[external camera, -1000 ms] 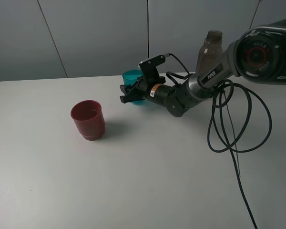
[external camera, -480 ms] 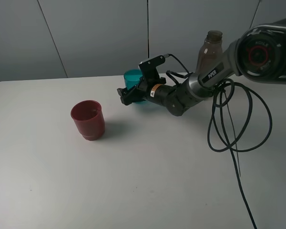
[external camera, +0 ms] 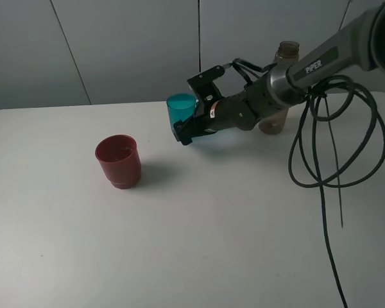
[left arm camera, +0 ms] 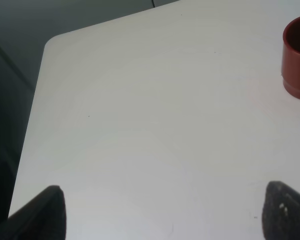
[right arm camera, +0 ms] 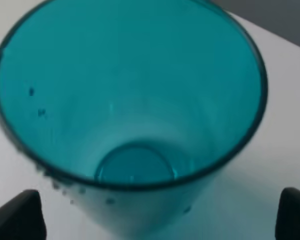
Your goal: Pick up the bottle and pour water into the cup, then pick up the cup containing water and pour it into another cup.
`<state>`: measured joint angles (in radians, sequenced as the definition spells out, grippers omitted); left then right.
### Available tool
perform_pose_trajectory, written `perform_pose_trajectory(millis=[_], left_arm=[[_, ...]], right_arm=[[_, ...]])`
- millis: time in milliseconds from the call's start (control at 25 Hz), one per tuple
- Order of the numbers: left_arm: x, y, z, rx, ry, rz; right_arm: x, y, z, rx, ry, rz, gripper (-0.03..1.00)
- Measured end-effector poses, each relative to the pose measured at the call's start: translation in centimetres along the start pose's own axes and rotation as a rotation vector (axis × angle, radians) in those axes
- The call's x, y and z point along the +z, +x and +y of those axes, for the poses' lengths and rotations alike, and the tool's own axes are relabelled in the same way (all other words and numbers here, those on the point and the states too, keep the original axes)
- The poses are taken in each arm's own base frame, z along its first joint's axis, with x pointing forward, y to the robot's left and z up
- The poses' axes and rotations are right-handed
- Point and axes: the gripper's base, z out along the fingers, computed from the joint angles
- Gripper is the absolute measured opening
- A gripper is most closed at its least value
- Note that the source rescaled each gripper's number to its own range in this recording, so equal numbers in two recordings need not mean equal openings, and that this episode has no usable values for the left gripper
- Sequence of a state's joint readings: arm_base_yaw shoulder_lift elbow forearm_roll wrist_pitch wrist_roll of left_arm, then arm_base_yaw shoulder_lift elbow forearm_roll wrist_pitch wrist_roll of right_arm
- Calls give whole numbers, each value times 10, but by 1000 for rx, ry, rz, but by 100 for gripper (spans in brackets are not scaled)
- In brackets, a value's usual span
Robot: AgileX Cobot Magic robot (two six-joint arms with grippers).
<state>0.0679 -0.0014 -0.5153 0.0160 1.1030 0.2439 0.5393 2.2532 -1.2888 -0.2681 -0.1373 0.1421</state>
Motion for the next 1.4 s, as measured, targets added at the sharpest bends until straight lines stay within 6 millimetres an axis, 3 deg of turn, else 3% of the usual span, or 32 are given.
perform_pose_trajectory(millis=[240,360,520,760,880,1200,1400], left_arm=[[0,0,0,0,0,0],[0,0,0,0,0,0],[0,0,0,0,0,0],[0,0,0,0,0,0],[0,0,0,0,0,0],[0,0,0,0,0,0],[0,0,0,0,0,0]], right_arm=[[-47,3,2,-46,-5,17,99],[-80,-1,3,-51,0,-7,99],[-136,-13,3,-61,17,-80,99],[-236,-31,-1,-64,88,-162,99],[-285,-28,-3,-54,135,-160,99],[-392,11,-2,78,195,-50,99],[-433,54,8,102,153,28,99]])
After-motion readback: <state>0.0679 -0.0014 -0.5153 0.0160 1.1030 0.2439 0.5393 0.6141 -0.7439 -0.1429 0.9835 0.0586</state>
